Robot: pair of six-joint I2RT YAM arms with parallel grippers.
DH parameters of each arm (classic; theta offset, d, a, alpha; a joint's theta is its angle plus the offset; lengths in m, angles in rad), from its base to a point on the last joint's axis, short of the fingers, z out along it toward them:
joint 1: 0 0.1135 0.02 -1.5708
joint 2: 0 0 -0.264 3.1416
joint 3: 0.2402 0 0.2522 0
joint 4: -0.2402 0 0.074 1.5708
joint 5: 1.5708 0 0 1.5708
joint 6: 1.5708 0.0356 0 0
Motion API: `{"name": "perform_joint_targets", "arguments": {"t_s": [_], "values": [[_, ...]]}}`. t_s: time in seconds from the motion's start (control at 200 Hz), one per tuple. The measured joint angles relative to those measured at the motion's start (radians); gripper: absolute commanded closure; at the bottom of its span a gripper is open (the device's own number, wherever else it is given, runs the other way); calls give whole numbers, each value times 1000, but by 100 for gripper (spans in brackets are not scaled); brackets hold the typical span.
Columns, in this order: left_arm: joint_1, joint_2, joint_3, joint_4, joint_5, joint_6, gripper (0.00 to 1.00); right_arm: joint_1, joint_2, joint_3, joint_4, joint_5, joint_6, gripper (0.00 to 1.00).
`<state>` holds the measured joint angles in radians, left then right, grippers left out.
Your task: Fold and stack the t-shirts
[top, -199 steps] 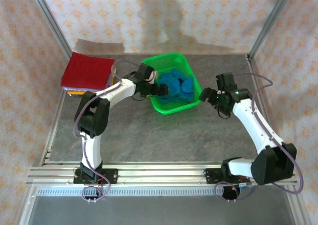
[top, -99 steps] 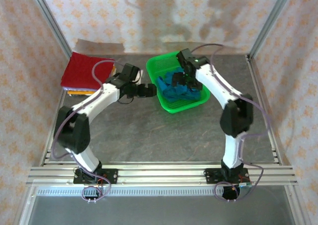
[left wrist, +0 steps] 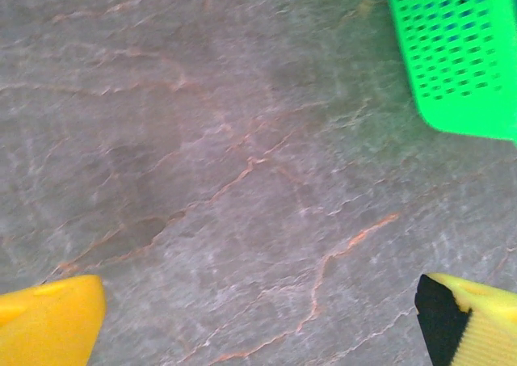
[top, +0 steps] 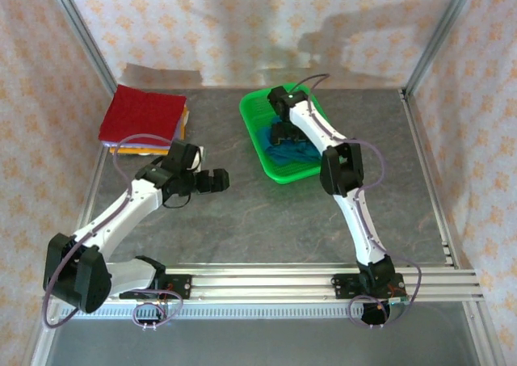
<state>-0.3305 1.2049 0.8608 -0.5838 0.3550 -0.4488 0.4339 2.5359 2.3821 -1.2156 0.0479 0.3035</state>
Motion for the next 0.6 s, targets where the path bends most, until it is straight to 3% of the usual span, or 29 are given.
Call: {"name": "perform_joint_targets", "arguments": {"t_s": [0.22,0.415,0.601], "values": [[4,-50,-70,-2,-15,-53,1,-179,-146,-269,95,16,81,0],[4,-21,-68,0,-16,-68,1,-355,-149,-275,102,20,28,1],[4,46,-32,6,-14,-76,1,-453,-147,-252,97,34,-56,1]]}}
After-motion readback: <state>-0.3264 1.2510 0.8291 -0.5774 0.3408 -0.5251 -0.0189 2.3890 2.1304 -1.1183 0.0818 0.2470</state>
